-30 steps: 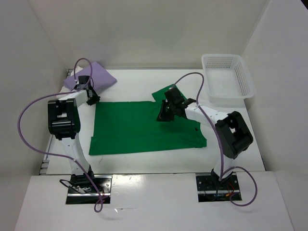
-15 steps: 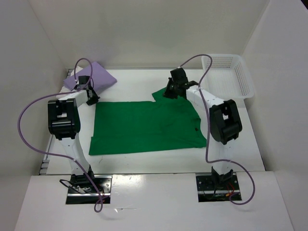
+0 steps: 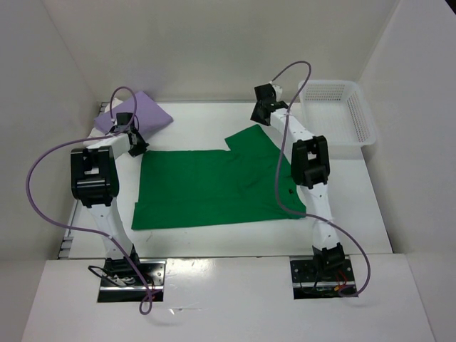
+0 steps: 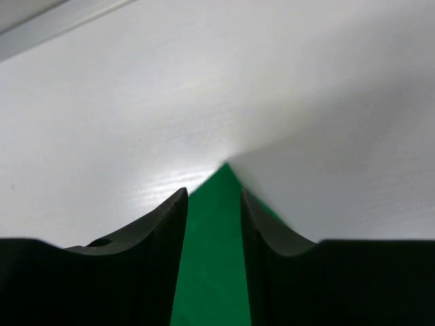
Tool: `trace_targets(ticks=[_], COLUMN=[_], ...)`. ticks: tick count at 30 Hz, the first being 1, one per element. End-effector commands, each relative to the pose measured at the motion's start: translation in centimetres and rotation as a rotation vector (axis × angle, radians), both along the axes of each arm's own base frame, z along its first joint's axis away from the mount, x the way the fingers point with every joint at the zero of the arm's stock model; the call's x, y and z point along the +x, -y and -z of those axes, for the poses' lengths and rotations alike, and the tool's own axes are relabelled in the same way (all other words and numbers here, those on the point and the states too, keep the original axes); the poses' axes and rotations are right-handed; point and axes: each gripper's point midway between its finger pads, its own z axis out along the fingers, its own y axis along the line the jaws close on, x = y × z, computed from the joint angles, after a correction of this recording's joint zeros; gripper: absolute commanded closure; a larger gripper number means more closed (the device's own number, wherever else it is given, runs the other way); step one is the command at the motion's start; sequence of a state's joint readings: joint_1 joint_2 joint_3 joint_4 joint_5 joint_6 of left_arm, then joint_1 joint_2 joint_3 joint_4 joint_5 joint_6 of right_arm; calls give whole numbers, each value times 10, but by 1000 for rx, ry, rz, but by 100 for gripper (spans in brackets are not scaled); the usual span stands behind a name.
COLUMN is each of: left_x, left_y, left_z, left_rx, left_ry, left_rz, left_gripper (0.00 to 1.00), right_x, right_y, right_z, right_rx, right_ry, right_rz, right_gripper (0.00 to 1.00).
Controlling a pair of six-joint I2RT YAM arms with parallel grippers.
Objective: Fold and stack the t-shirts
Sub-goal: Grap the side of the flattened tshirt furthest away from the robot with both arms
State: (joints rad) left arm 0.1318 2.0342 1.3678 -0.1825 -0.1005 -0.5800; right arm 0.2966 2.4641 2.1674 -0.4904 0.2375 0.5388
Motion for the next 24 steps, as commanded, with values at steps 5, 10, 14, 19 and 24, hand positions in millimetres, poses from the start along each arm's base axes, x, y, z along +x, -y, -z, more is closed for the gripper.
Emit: trace_targets(ticks=[5, 10, 14, 19, 24], left_x=[2, 0, 1, -2, -3], left_y=[5, 5, 7, 7, 9], left_z=[-33, -43, -47, -43, -45], left_rx=[-6, -3, -15, -16, -22], left_ry=[74, 96, 108, 97, 105], left_rz=[1, 1, 0, 0, 6], left_gripper=[100, 100, 100, 100, 100], right_x=[29, 28, 23, 21, 9], right_y=[25, 15, 14, 15, 18], right_z=[10, 30, 29, 20, 28], right_rx=[-130, -105, -94, -93, -104], right_ry=[-12, -50, -70, -65, -107], right_rz=[30, -19, -22, -22, -23], right_gripper=[55, 55, 57, 59, 66])
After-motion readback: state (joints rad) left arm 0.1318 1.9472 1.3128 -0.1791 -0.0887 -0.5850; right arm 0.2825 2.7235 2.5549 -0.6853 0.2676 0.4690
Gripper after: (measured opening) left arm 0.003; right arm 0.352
